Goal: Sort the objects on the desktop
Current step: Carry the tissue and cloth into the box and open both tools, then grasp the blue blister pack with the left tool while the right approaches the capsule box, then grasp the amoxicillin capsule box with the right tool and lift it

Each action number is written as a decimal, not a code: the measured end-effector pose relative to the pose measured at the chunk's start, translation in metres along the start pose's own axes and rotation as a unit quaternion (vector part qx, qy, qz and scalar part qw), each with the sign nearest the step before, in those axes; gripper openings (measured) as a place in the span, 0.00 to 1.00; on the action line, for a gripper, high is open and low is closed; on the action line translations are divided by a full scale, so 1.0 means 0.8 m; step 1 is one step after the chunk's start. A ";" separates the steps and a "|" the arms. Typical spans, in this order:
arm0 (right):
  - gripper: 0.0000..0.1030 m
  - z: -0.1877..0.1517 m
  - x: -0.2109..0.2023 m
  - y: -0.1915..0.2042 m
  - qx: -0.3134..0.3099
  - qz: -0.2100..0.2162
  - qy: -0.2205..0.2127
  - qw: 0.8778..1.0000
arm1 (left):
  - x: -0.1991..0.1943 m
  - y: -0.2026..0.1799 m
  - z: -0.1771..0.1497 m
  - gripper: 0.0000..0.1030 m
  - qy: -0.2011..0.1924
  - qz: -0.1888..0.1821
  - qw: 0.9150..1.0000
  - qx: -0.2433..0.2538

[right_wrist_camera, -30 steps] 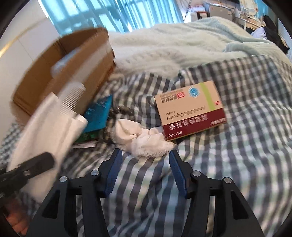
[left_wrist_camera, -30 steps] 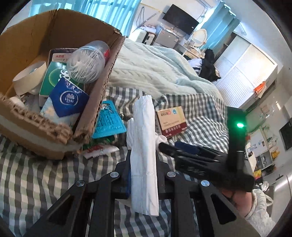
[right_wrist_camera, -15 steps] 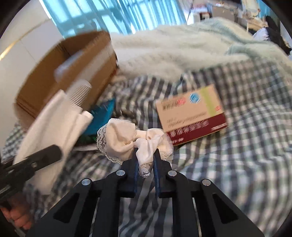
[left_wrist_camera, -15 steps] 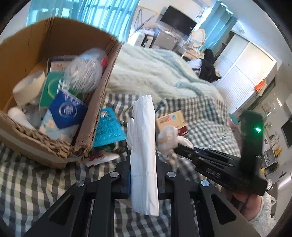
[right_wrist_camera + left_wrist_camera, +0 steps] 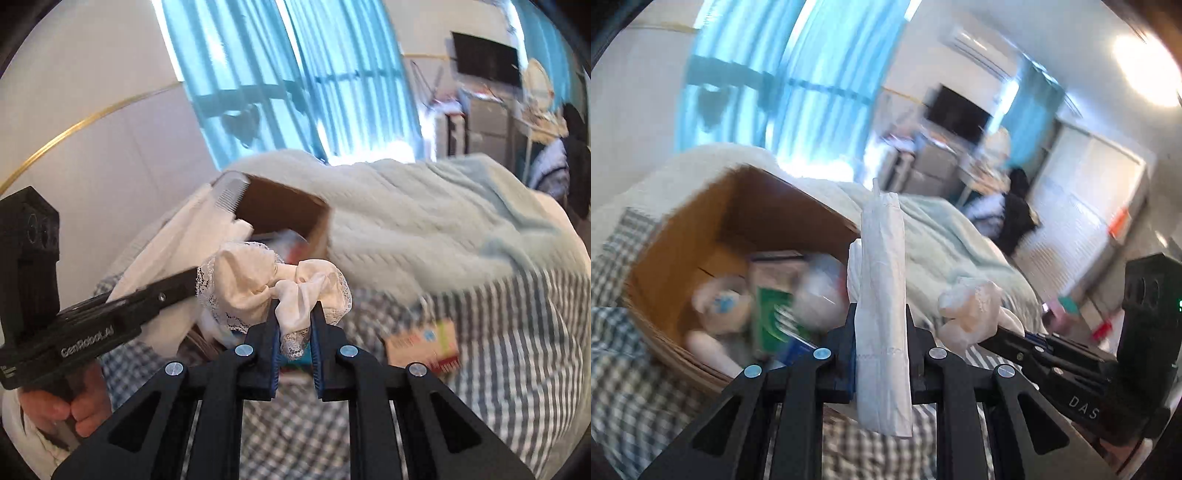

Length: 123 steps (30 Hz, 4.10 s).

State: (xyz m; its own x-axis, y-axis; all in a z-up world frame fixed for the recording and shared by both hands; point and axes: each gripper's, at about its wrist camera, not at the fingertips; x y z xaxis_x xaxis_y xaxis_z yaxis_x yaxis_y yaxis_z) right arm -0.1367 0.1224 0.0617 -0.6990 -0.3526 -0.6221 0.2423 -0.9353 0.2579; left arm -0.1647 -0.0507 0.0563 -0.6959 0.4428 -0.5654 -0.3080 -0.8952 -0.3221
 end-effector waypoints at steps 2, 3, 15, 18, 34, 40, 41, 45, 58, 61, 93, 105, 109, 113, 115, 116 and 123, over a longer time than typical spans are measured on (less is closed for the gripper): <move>0.13 0.013 0.022 0.020 -0.007 0.015 0.003 1.000 | 0.003 0.027 0.009 0.17 -0.010 0.033 0.999 -0.009; 0.13 0.019 0.038 0.031 -0.010 0.025 0.008 1.000 | 0.009 0.035 0.014 0.17 -0.010 0.047 0.999 -0.008; 0.54 0.042 0.168 0.043 0.003 0.030 0.032 0.999 | 0.056 0.125 -0.004 0.74 -0.014 0.133 0.991 -0.015; 0.54 0.041 0.158 0.035 0.009 0.024 0.026 0.999 | 0.043 0.134 -0.008 0.78 -0.027 0.122 0.992 -0.034; 0.60 -0.008 -0.018 -0.069 0.031 -0.063 -0.026 0.997 | 0.000 -0.009 -0.052 0.84 -0.005 0.078 0.996 0.037; 0.62 -0.040 -0.051 -0.112 0.047 -0.084 -0.024 0.995 | 0.026 -0.071 -0.083 0.84 0.024 0.066 0.996 0.047; 0.64 -0.044 -0.051 -0.118 0.049 -0.087 -0.022 0.995 | 0.033 -0.078 -0.087 0.84 0.033 0.065 0.996 0.044; 0.67 -0.066 -0.040 -0.147 0.057 -0.103 -0.004 0.993 | 0.073 -0.100 -0.109 0.84 0.068 0.075 0.994 0.049; 0.68 -0.108 0.090 -0.232 0.105 -0.135 0.103 0.980 | 0.223 -0.114 -0.158 0.84 0.143 0.095 0.976 0.135; 0.68 -0.116 0.109 -0.250 0.141 -0.111 0.118 0.977 | 0.248 -0.101 -0.158 0.84 0.147 0.110 0.972 0.144; 0.83 -0.116 0.140 -0.225 0.175 -0.122 0.133 0.968 | 0.274 -0.010 -0.126 0.78 0.187 0.159 0.968 0.052; 1.00 -0.095 0.203 -0.246 0.336 -0.168 0.142 0.916 | 0.271 0.006 -0.136 0.12 0.200 0.091 0.975 0.022; 1.00 -0.100 0.216 -0.245 0.282 -0.221 0.162 0.920 | 0.259 0.001 -0.148 0.10 0.195 0.091 0.976 0.036; 1.00 -0.112 0.204 -0.254 0.317 -0.195 0.151 0.916 | 0.245 0.000 -0.150 0.07 0.185 0.079 0.979 0.036; 1.00 -0.114 0.203 -0.257 0.324 -0.183 0.156 0.915 | 0.233 -0.001 -0.149 0.07 0.176 0.071 0.981 0.033; 1.00 -0.116 0.202 -0.259 0.328 -0.177 0.157 0.914 | 0.227 -0.003 -0.150 0.07 0.171 0.066 0.982 0.034; 1.00 -0.121 0.208 -0.267 0.322 -0.160 0.156 0.920 | 0.214 -0.005 -0.142 0.07 0.148 0.054 0.987 0.025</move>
State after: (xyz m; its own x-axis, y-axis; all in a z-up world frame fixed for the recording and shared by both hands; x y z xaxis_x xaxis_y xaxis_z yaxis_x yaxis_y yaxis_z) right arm -0.2397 0.2603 -0.1685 -0.4131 -0.1474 -0.8987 -0.4611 -0.8171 0.3459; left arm -0.2090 0.0345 -0.1253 -0.5090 0.3338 -0.7934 -0.2795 -0.9359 -0.2144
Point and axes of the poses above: each gripper's, at about its wrist camera, not at the fingertips, and x roughly the way its jaws point, y to its left, z to its top, and after that the axes turned 2 degrees about x, right-handed
